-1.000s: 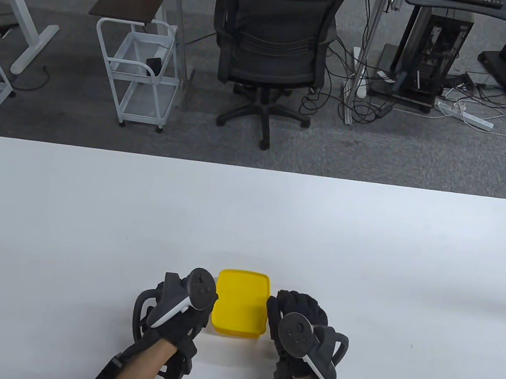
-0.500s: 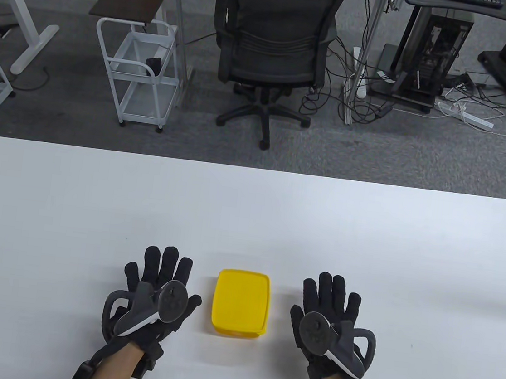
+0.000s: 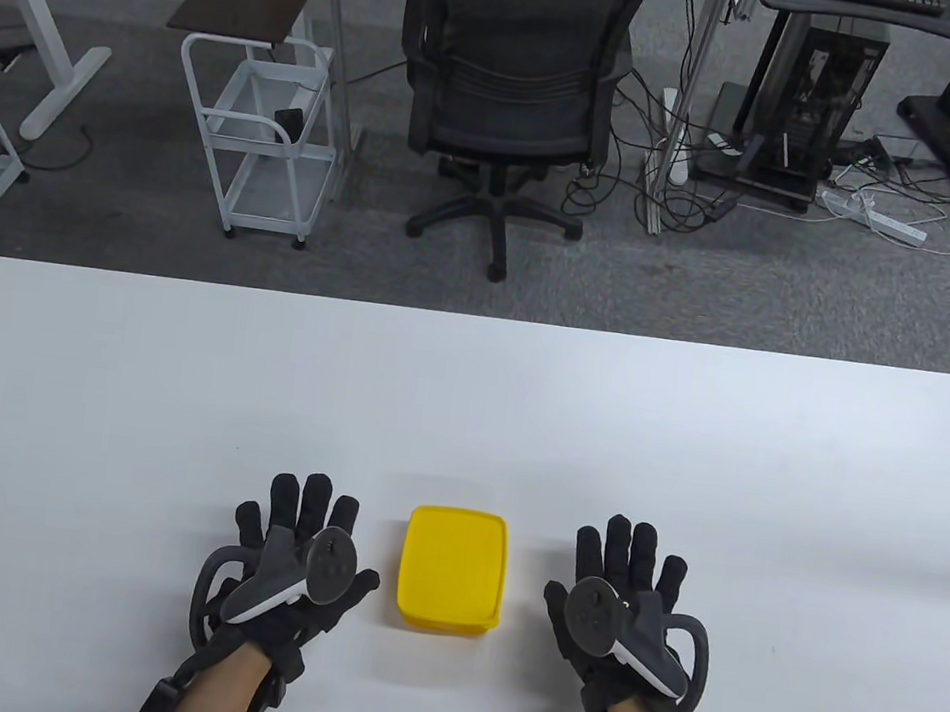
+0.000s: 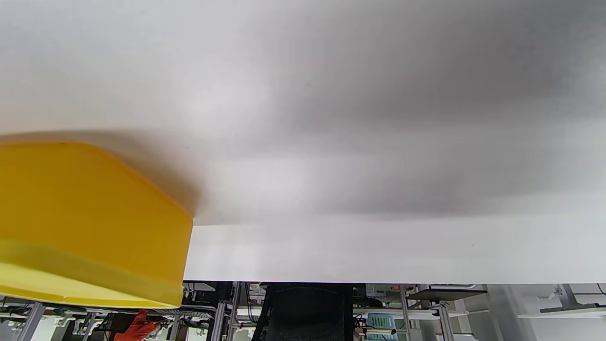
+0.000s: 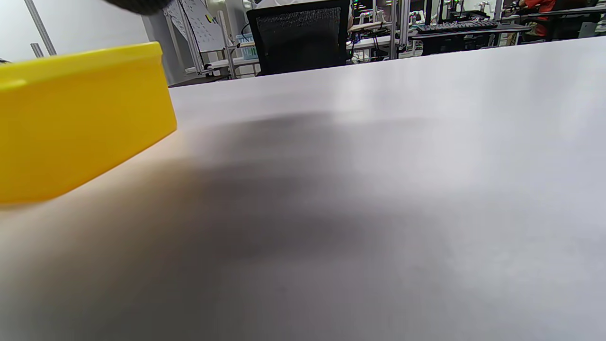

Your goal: Cover the plastic food container

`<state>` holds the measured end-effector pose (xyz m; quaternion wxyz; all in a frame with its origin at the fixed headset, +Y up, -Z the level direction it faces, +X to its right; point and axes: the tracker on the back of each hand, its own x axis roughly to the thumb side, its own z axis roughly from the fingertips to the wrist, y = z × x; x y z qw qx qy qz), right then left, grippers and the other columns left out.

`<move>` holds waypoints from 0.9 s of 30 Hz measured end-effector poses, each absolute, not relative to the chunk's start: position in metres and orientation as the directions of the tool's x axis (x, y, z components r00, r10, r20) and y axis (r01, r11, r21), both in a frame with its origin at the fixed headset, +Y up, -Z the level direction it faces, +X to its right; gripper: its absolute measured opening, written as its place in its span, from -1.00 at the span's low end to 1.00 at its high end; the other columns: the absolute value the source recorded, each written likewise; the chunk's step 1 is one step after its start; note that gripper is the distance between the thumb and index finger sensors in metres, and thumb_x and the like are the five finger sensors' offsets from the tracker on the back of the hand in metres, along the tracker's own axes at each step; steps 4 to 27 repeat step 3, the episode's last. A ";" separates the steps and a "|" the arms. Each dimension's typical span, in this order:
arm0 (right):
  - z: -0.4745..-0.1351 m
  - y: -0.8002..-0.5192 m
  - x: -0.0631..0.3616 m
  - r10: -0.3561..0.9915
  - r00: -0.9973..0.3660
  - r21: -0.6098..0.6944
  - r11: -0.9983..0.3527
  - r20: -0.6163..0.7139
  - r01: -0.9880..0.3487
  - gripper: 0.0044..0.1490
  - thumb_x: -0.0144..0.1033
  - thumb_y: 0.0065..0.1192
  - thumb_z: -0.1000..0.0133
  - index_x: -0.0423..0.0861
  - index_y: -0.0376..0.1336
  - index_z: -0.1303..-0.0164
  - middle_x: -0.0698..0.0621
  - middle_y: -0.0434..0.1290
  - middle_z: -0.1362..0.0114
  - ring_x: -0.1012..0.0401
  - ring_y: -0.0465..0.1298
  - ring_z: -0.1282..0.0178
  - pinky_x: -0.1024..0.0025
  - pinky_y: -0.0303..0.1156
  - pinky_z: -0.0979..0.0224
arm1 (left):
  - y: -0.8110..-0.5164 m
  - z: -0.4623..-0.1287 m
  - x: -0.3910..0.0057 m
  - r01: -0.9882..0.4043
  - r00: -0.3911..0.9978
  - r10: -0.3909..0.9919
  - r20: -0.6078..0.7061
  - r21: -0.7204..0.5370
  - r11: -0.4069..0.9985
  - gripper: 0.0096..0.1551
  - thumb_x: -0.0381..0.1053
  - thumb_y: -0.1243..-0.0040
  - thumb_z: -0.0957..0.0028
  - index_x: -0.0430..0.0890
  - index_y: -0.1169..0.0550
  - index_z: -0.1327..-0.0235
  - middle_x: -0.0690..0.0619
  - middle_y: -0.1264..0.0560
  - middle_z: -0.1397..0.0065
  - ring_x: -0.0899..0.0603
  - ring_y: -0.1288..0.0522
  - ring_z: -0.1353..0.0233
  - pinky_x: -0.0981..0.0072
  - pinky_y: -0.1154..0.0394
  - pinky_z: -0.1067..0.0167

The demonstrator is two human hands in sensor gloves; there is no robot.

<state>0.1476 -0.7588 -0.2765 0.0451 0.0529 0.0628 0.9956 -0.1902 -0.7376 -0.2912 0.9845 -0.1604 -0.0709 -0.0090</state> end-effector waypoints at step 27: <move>-0.276 -0.759 0.147 0.093 -0.991 0.129 -0.988 0.101 -0.080 -0.03 0.20 -0.34 -0.41 -0.17 -0.38 -0.81 -0.37 -0.39 -0.79 -0.29 -0.47 -0.68 -0.48 -0.42 -0.60 | -0.737 -0.291 -0.190 0.042 0.990 0.003 0.141 -0.317 0.948 0.03 0.50 0.38 -0.15 0.04 0.29 -0.72 -0.19 0.50 -0.79 -0.46 0.58 -0.66 -0.59 0.43 -0.47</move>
